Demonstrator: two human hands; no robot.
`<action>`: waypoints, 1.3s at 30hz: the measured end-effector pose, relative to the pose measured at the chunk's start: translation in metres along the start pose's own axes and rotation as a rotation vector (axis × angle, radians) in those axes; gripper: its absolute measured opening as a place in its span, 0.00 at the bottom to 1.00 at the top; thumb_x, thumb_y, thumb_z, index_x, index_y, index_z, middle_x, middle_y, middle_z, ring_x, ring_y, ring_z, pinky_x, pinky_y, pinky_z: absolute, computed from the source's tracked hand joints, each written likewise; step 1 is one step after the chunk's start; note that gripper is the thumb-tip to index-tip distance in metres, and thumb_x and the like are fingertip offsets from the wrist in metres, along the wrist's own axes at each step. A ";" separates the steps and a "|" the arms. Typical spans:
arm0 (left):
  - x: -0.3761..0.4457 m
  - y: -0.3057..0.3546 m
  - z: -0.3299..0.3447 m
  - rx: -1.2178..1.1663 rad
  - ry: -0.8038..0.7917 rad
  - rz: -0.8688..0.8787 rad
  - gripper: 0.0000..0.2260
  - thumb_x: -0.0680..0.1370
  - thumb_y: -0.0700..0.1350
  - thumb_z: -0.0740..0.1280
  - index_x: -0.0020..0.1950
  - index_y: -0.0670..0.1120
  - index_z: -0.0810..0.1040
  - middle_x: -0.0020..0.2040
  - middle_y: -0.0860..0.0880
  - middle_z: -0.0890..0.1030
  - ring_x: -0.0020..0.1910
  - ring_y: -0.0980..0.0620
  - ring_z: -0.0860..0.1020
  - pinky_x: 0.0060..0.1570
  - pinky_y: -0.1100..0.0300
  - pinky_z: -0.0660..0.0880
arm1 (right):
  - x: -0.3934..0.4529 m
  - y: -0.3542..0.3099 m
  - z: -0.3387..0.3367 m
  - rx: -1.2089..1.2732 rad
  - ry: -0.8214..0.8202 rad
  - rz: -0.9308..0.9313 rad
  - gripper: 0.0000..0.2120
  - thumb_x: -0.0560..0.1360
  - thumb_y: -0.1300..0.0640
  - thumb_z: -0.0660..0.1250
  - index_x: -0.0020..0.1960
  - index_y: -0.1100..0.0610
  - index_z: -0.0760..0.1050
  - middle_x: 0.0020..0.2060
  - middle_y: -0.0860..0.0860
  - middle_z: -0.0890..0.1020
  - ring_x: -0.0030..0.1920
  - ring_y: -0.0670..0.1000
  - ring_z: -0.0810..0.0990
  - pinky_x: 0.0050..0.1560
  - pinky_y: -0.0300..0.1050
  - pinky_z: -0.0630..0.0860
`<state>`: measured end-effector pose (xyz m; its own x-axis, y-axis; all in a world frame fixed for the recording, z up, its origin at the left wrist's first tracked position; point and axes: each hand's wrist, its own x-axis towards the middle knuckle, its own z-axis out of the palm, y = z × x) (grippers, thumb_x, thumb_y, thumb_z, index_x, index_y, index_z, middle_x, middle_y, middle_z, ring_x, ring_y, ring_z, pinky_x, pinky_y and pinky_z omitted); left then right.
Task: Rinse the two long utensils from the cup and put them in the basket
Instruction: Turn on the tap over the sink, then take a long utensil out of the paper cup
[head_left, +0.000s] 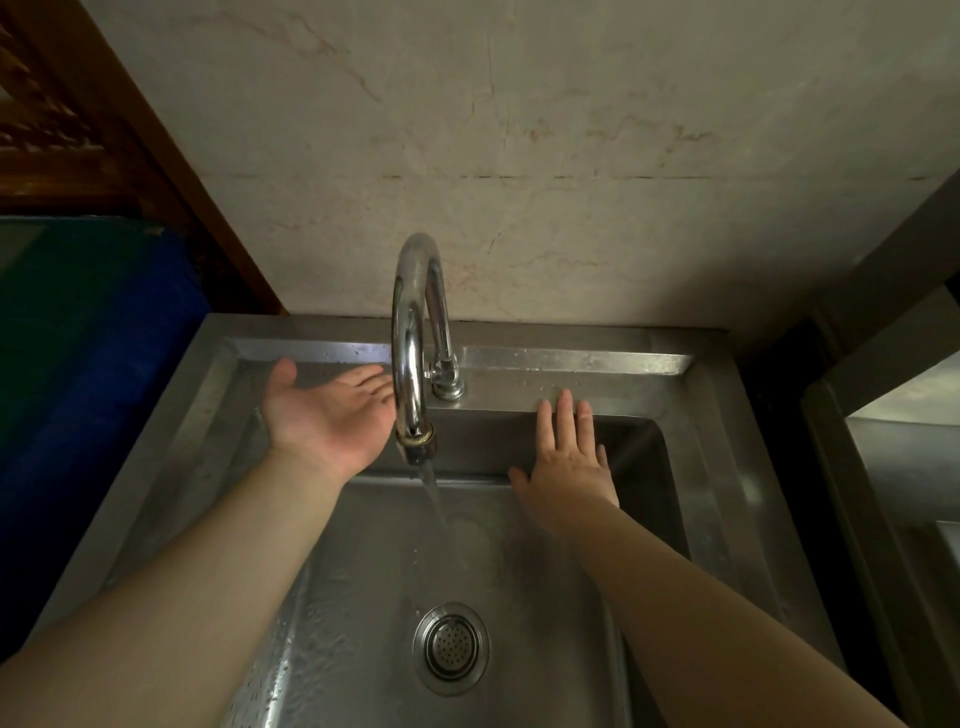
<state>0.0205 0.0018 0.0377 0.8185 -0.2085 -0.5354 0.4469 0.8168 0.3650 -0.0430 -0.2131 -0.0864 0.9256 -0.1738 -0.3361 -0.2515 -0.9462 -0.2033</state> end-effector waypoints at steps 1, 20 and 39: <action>0.000 0.000 0.000 -0.004 -0.003 -0.001 0.43 0.77 0.65 0.50 0.71 0.27 0.52 0.74 0.27 0.55 0.73 0.29 0.54 0.73 0.39 0.51 | 0.000 0.000 0.000 -0.002 0.000 0.000 0.43 0.78 0.39 0.57 0.77 0.50 0.30 0.76 0.52 0.28 0.75 0.57 0.28 0.77 0.63 0.49; -0.065 0.013 -0.033 0.884 0.231 0.191 0.18 0.81 0.51 0.59 0.67 0.44 0.72 0.63 0.45 0.78 0.63 0.45 0.75 0.64 0.49 0.70 | -0.040 0.006 0.007 0.163 0.083 -0.025 0.40 0.77 0.47 0.63 0.79 0.51 0.42 0.80 0.50 0.40 0.79 0.55 0.39 0.77 0.58 0.48; -0.386 0.190 -0.171 1.717 0.354 0.988 0.17 0.75 0.55 0.61 0.64 0.55 0.73 0.62 0.58 0.77 0.62 0.61 0.74 0.62 0.59 0.70 | -0.314 -0.274 0.034 0.642 0.245 -0.343 0.13 0.76 0.58 0.65 0.60 0.59 0.77 0.53 0.54 0.81 0.55 0.56 0.78 0.58 0.52 0.75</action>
<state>-0.2723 0.3295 0.1831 0.9533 0.1737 0.2471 -0.0364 -0.7462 0.6647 -0.2739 0.1102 0.0437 0.9989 -0.0256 0.0405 0.0155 -0.6269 -0.7789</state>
